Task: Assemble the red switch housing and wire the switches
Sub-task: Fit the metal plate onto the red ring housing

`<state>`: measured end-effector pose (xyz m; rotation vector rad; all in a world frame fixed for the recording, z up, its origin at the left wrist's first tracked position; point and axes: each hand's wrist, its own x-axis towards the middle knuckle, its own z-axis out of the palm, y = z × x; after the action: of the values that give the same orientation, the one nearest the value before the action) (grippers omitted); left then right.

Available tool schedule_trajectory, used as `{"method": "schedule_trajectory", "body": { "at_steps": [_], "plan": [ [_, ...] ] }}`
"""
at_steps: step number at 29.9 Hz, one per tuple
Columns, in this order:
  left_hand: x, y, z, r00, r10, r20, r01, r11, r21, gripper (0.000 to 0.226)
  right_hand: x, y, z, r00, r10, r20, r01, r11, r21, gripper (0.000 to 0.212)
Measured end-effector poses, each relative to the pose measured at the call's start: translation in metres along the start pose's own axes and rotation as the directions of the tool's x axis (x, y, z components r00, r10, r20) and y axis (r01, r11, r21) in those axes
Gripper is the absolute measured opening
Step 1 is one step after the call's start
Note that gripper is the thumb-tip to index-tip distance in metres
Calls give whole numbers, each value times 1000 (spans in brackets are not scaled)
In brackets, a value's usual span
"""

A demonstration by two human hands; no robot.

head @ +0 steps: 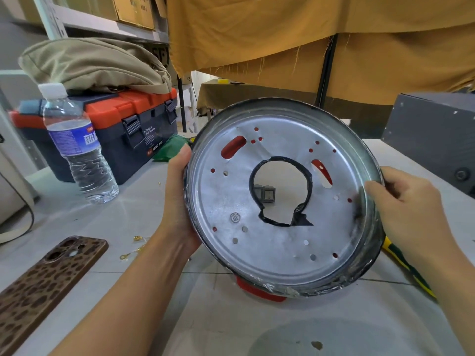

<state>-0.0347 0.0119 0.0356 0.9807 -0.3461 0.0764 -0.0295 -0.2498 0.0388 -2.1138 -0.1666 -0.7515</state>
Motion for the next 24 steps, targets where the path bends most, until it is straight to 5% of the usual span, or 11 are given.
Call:
{"method": "schedule_trajectory", "body": {
  "at_steps": [12,24],
  "plan": [
    [-1,13,-1,990,-35,-140,67,971,231,49,3,-7,-5,1000,-11,-9,10,998,-56,24],
    [-8,5,-3,990,-20,-139,53,969,243,38,-13,-3,-9,998,58,14,-58,998,6,17]
  ]
}}
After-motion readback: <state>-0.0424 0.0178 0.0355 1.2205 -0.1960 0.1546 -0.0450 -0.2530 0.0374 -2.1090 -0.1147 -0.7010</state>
